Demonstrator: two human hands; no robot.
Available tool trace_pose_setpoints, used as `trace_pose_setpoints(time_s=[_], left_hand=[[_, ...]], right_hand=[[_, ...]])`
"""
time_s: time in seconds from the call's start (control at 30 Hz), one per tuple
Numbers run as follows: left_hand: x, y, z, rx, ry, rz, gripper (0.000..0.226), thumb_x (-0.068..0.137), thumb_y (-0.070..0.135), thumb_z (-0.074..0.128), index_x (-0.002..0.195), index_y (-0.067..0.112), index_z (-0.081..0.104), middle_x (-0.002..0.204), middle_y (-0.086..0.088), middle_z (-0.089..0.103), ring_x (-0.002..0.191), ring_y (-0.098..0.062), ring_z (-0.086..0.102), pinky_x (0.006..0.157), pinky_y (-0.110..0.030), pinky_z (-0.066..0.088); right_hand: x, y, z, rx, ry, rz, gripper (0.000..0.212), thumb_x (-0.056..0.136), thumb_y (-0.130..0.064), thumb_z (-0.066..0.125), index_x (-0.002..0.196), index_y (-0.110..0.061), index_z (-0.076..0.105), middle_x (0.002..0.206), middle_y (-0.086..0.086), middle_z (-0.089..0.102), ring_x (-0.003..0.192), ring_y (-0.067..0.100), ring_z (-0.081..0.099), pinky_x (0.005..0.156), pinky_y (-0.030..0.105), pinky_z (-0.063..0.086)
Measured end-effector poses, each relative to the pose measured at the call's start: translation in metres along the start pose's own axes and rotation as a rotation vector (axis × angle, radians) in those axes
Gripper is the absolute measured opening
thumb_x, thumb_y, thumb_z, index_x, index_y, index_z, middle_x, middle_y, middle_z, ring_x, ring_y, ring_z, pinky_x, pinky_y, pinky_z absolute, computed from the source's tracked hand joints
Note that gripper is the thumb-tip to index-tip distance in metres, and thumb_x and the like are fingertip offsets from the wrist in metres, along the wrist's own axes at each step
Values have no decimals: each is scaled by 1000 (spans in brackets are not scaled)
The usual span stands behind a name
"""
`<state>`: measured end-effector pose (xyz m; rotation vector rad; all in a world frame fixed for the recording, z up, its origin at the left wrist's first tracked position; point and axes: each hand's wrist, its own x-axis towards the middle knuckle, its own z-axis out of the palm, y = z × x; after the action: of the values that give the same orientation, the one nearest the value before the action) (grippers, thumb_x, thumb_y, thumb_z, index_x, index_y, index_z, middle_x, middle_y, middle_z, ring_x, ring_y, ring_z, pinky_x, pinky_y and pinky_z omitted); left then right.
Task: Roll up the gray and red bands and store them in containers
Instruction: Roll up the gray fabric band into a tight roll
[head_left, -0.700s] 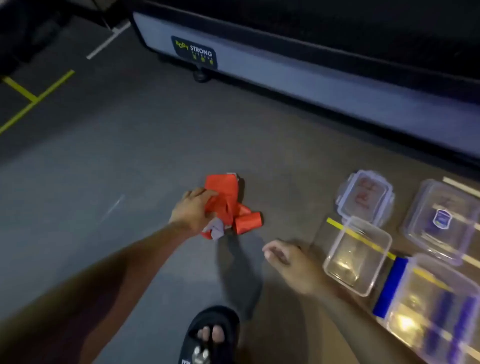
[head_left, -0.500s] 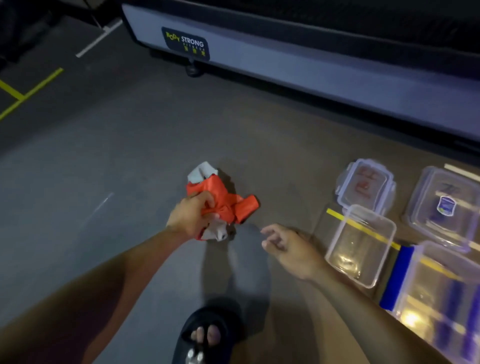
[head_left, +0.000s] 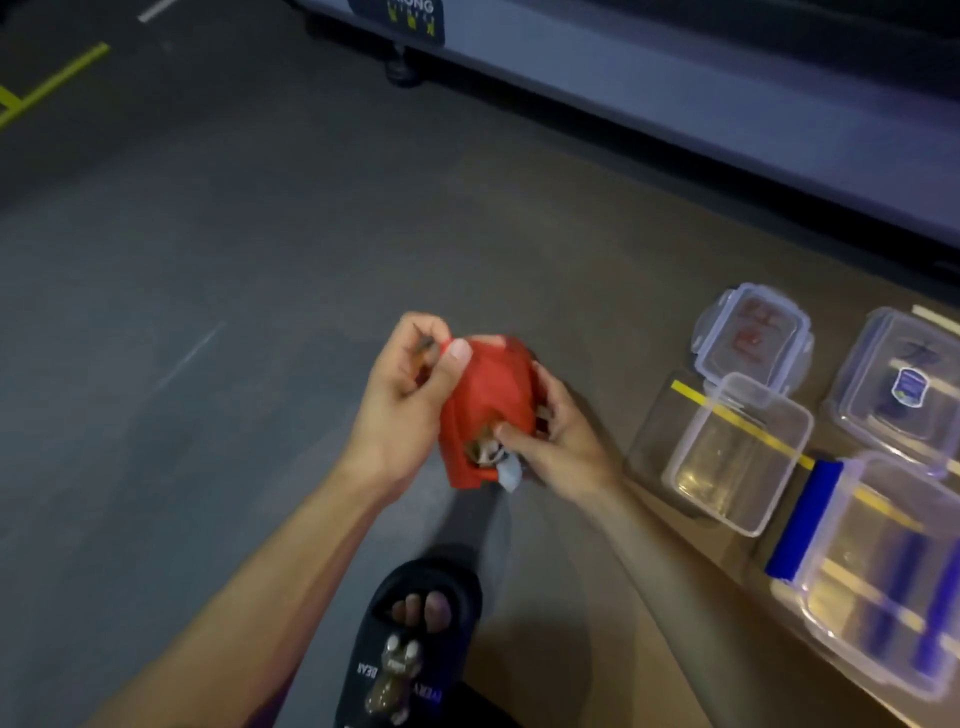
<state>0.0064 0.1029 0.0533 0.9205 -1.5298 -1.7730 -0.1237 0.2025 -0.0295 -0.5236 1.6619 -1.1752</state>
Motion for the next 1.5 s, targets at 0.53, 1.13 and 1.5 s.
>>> trace_pose_setpoints(time_s=[0.53,1.13,1.5], left_hand=[[-3,-4,-51,554,82,-8,18,90,37,73,80,24,67,64,19,60,60,7,51,60,-19,42],[14,-37,-56,1292,-93,-185,101,73,55,79,154,49,17,130,-5,39,113,-34,51,98,-45,48],[9,-81,-121,619,746,-164,33,92,37,33,84,10,50,95,-29,58,85,-32,56,86,-54,46]], right_hand=[[26,-69,4,-362,227,-454,45,76,-16,81,119,-27,71,113,-9,73,105,8,69,98,29,53],[10,18,-7,-732,-34,-7,27,81,-29,61,61,-13,55,60,-1,60,65,11,62,61,27,41],[21,-35,-50,198,528,88,25,91,-38,66,76,-21,57,52,-11,55,51,10,50,53,31,40]])
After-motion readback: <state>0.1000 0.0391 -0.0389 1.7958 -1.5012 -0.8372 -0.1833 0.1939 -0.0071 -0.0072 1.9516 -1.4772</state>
